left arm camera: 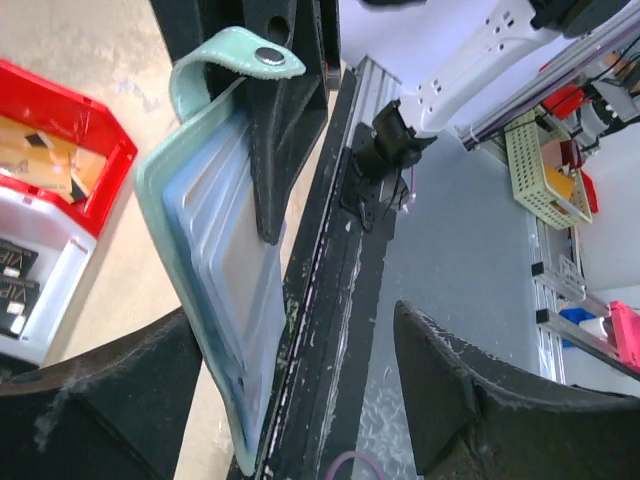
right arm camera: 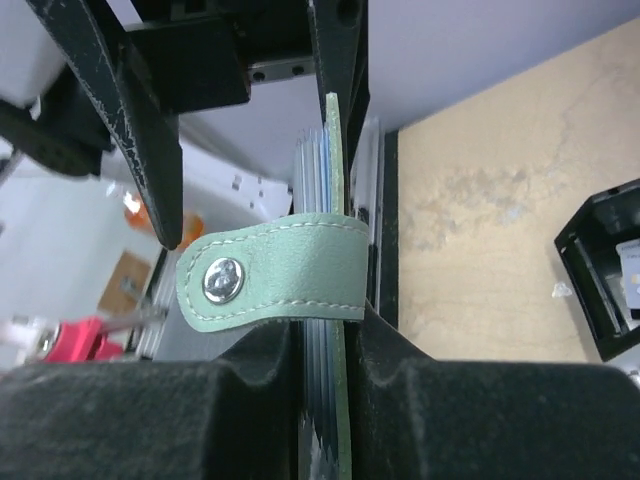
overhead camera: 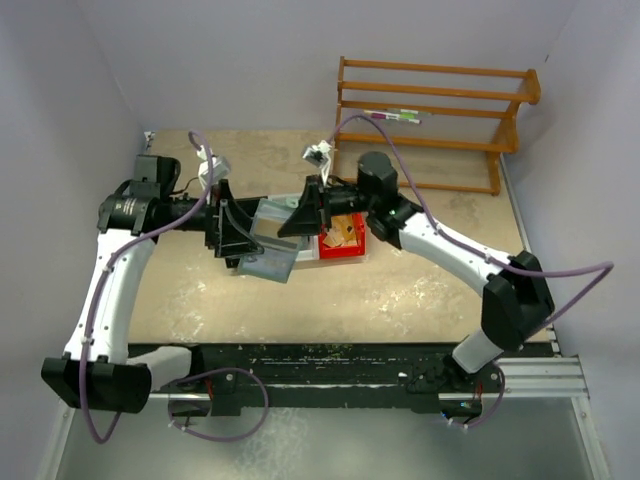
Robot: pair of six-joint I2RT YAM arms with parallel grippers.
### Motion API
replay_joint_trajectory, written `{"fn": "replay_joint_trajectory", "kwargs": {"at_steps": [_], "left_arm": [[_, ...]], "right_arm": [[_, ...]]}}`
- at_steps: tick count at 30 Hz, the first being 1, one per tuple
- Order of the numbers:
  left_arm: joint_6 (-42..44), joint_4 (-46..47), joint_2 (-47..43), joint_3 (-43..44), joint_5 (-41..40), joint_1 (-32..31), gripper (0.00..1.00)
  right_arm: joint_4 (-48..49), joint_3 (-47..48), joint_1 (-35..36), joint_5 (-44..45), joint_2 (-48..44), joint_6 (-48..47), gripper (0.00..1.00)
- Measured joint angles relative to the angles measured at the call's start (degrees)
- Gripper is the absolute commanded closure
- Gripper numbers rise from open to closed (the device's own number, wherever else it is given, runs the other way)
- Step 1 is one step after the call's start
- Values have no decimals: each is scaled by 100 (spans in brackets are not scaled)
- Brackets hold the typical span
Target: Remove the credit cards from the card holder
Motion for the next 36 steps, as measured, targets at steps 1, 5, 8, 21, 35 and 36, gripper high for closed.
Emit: {"fn": "replay_joint_trajectory", "kwargs": {"at_steps": [1,5,8,21,35,36], "left_arm": [[-205,304,-125,-96,72,17,24],[-1484,1773,-833,-756,299,92,26],[-2299,2505,-1180,-1080,424,92,34],[-4621,4380,-1246,-1714,955,87,63],[-5995,5689,-1172,-1904,772,85,100],[-5947,5591,-1134,-1884,754,85,100]], "right_arm": [[671,-411,-24,201,-199,479,100],[2710,-1401,-7,1001,-715,1792,100],[3818,-1733,28,1641,-826,2393,100],[5265,-2723,402,3707,-1357,2942,100],[5772,-3239,791,4562,-1609,2938,73],[5764,-3263,796,4577,-1617,2938,68]]}}
